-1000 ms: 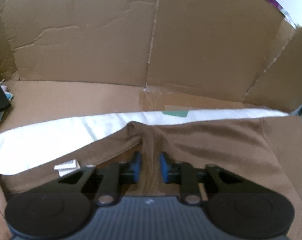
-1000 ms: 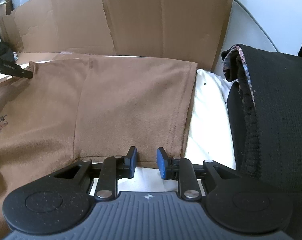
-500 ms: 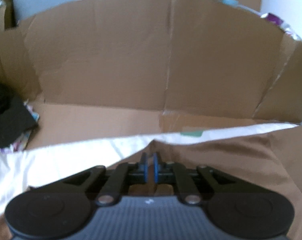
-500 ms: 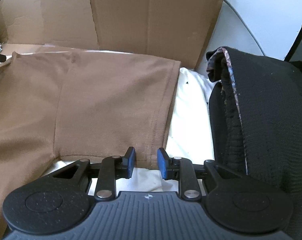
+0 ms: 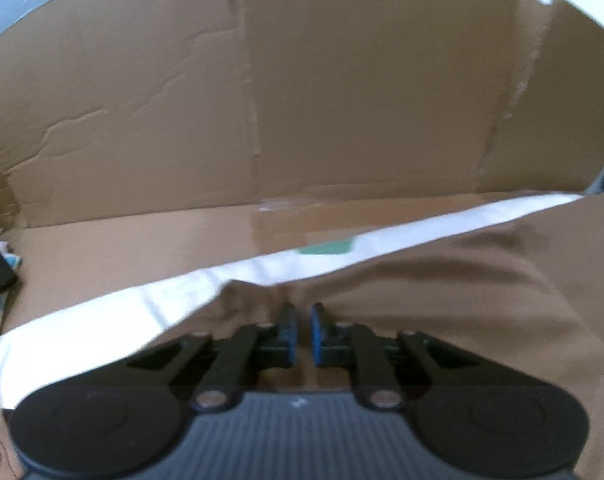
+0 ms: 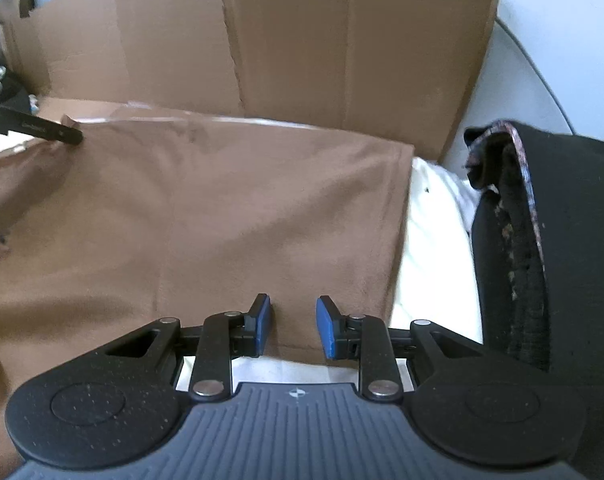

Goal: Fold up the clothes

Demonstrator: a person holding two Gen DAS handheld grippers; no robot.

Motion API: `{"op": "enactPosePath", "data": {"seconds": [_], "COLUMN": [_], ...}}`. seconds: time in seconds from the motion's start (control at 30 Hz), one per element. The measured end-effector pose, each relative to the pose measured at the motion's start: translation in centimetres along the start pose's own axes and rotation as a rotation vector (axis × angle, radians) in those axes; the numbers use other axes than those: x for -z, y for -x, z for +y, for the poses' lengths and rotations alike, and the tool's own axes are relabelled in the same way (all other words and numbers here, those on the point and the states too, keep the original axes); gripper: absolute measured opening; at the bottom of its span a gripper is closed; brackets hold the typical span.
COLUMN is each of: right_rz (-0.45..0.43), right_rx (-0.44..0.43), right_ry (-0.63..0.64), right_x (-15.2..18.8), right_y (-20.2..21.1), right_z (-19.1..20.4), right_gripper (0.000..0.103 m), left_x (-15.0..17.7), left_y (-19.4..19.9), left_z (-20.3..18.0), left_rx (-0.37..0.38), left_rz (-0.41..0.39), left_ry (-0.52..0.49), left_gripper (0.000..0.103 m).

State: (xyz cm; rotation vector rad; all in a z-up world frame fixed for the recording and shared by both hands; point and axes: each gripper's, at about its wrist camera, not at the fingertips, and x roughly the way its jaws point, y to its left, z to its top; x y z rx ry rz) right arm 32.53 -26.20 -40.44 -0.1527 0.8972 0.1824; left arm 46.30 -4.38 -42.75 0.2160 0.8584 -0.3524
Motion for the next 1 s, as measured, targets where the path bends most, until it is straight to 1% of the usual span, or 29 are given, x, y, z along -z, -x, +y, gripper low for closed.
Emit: {"op": "enactPosePath", "data": {"seconds": [0.03,0.1,0.2,0.23,0.27,0.3,0.4,0.47,0.57,0.7,0.8,1.0], "right_rz": [0.004,0.008,0.008,0.008,0.006,0.005,-0.004,-0.01,-0.013,-0.014,-0.014,-0.017], "right_rx": [0.004,0.009,0.012,0.013,0.012,0.011,-0.001,-0.006,-0.013,-0.019,-0.025,-0.032], "right_ry": [-0.006,-0.016,-0.013,-0.015,-0.022,-0.029,-0.052,-0.061,-0.069,-0.069,-0.065,-0.05], "right_x": [0.1,0.3,0.3,0.3,0.3,0.3,0.4,0.5,0.9,1.3,1.4,1.8], "right_y": [-0.1,-0.1,0.0,0.1,0.2,0.3,0.6,0.8,1.0,1.0,0.8,0.6], "right_z": [-0.2,-0.7,-0.9,-1.0,-1.0,-1.1,-1.4,-1.6,-1.8,-2.1,-2.3,-2.6], "right_gripper": [0.035,0.036,0.036,0.036,0.036,0.036,0.036,0.036,0.036,0.036,0.035,0.035], "left_x": [-0.1,-0.3,-0.9,-1.1,-1.4,-1.5,-2.6,-3.1,-3.8,-4.4,-4.7,-5.3], "left_y": [-0.3,-0.7,-0.1,0.3,0.7,1.0,1.2,1.3,0.6,-0.8,-2.0,-3.6], "left_z": [0.3,0.8,0.2,-0.4,-0.9,-1.4,-3.4,-5.3,-7.6,-10.1,-11.3,-12.5], "left_rx": [-0.012,-0.029,-0.076,-0.075,-0.073,-0.04,0.092,0.141,0.212,0.249,0.273,0.276], "left_rz": [0.005,0.012,-0.004,-0.021,-0.038,-0.045,-0.04,-0.042,-0.014,0.02,0.043,0.073], "left_ry": [-0.002,-0.004,0.005,-0.003,-0.012,-0.025,-0.087,-0.138,-0.149,-0.174,-0.173,-0.189], "left_gripper": [0.003,0.003,0.004,0.004,0.007,0.009,0.015,0.016,0.017,0.017,0.017,0.015]}}
